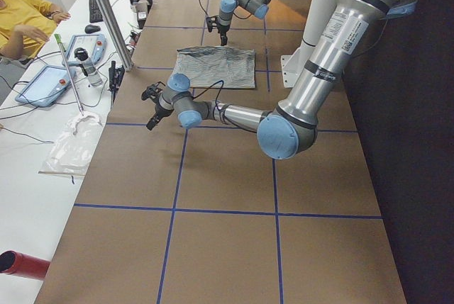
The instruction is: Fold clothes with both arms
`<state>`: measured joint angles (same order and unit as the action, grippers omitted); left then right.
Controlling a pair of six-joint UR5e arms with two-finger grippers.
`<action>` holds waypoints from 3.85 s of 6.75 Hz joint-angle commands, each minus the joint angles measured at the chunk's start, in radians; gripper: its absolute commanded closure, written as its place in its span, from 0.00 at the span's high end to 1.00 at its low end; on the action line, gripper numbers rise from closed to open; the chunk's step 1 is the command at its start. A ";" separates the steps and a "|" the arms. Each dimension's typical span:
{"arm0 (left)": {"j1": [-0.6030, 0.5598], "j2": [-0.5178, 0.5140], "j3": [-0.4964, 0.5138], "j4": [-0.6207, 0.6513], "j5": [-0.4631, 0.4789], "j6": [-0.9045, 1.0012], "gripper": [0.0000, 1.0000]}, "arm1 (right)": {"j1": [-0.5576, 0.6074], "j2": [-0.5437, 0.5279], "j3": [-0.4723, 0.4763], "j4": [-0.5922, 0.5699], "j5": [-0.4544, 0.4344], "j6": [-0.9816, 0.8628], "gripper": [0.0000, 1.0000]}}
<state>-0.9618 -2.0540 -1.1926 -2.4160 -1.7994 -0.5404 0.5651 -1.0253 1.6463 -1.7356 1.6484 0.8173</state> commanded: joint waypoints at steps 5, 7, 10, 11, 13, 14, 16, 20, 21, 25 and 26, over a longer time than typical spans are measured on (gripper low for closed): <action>0.006 0.000 -0.015 0.000 -0.002 -0.023 1.00 | 0.024 0.287 -0.214 0.062 0.008 0.202 1.00; 0.006 0.000 -0.013 0.000 -0.008 -0.024 1.00 | 0.035 0.321 -0.368 0.234 0.010 0.215 1.00; 0.009 0.000 -0.009 0.000 -0.009 -0.023 1.00 | 0.079 0.311 -0.369 0.113 0.019 0.045 1.00; 0.015 0.000 -0.010 0.000 -0.009 -0.024 1.00 | 0.082 0.288 -0.369 0.114 0.019 0.033 1.00; 0.017 0.000 -0.010 0.000 -0.008 -0.024 1.00 | 0.114 0.266 -0.367 0.088 0.019 -0.018 1.00; 0.017 0.000 -0.012 0.000 -0.008 -0.024 1.00 | 0.152 0.245 -0.358 0.056 0.019 -0.086 1.00; 0.017 0.000 -0.015 0.000 -0.008 -0.026 1.00 | 0.193 0.157 -0.283 0.060 0.019 -0.186 1.00; 0.066 0.055 -0.216 0.017 -0.069 -0.267 1.00 | 0.159 -0.040 0.043 0.297 0.166 0.076 1.00; 0.096 0.095 -0.314 0.018 -0.069 -0.349 1.00 | 0.115 -0.121 0.115 0.412 0.165 0.223 1.00; 0.387 0.205 -0.635 0.117 0.079 -0.818 1.00 | -0.016 -0.282 0.278 0.654 0.018 0.635 1.00; 0.475 0.198 -0.726 0.335 0.145 -0.864 1.00 | -0.019 -0.285 0.280 0.653 0.016 0.644 1.00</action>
<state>-0.5854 -1.8613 -1.8191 -2.2636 -1.7304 -1.3289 0.5595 -1.2993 1.9066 -1.0838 1.6825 1.4278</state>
